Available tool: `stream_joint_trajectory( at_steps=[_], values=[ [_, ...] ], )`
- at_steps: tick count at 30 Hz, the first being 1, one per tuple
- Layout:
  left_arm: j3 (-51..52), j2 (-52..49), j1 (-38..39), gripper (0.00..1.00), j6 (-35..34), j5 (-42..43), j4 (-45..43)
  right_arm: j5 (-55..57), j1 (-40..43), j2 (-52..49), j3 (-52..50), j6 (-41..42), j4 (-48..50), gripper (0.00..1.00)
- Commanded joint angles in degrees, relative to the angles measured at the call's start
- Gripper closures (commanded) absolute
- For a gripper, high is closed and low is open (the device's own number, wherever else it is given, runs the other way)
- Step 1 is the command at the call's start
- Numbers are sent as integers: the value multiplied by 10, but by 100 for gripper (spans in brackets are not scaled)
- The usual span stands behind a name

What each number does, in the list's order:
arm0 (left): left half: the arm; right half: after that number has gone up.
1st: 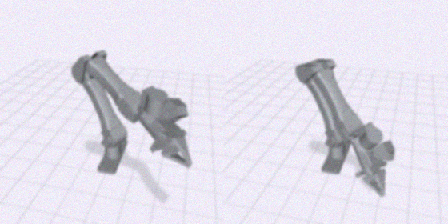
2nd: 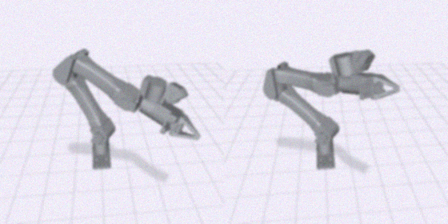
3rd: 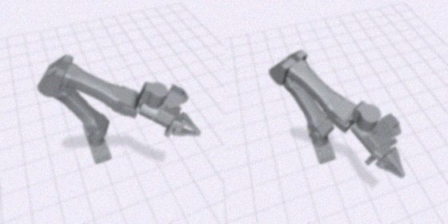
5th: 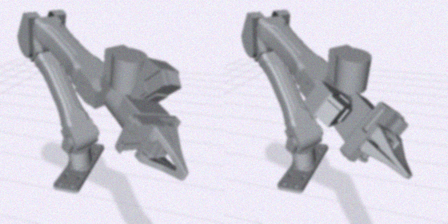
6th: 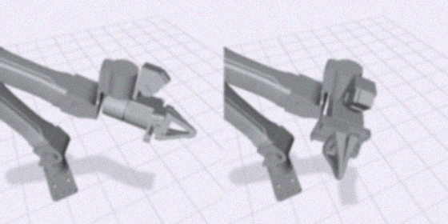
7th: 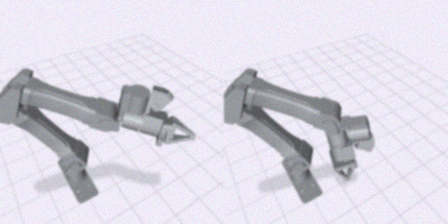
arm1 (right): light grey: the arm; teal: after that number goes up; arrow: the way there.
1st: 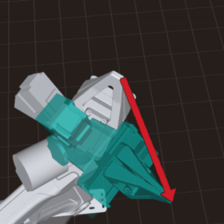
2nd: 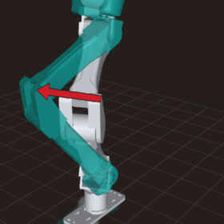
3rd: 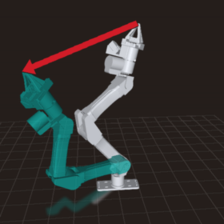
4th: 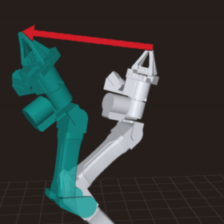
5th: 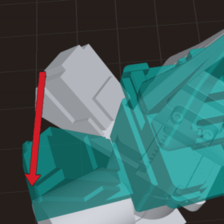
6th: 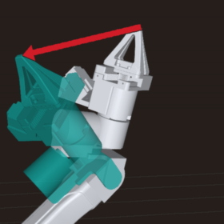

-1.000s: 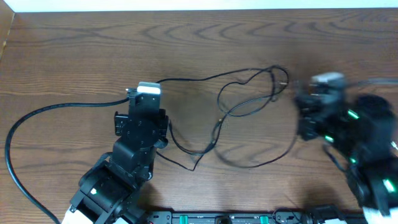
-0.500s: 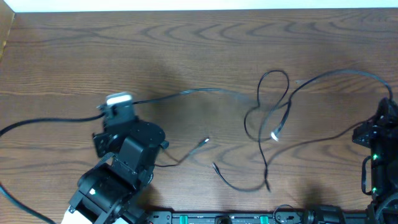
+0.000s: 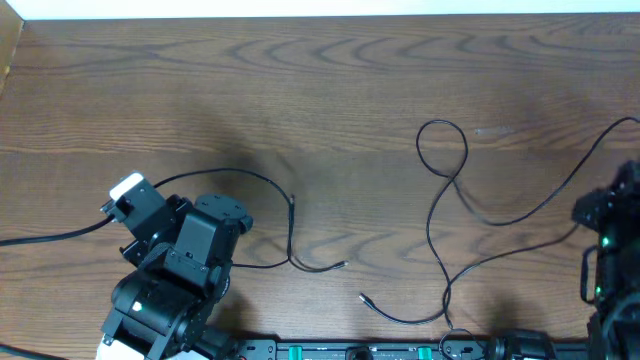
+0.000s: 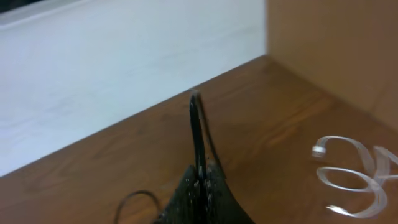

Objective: Untangle cables

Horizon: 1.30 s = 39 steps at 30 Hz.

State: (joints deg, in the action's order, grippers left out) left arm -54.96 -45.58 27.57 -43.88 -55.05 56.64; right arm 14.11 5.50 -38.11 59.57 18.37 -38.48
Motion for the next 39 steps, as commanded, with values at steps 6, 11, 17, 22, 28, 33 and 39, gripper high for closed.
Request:
stream_joint_trajectory(
  at_steps=[6,11,17,22,28,33,39],
  values=[
    [-12,-12,-2,93,135,158,-57,-457,1,-135,7,-39,127,99],
    [-12,-16,-2,92,176,191,-75,-643,0,-218,7,-67,157,99],
    [-12,-16,-2,92,184,201,-75,-625,1,-300,7,-159,84,99],
    [-12,-16,-2,92,184,201,-77,-511,1,-336,7,-196,-5,99],
    [-12,-16,-2,93,184,201,-82,-426,0,-357,7,-194,-123,99],
    [-12,-16,-2,92,184,201,-88,-426,-13,-367,6,-191,-210,99],
    [-12,-16,-2,93,187,201,-95,-415,-44,-370,-5,-183,-238,99]
  ],
)
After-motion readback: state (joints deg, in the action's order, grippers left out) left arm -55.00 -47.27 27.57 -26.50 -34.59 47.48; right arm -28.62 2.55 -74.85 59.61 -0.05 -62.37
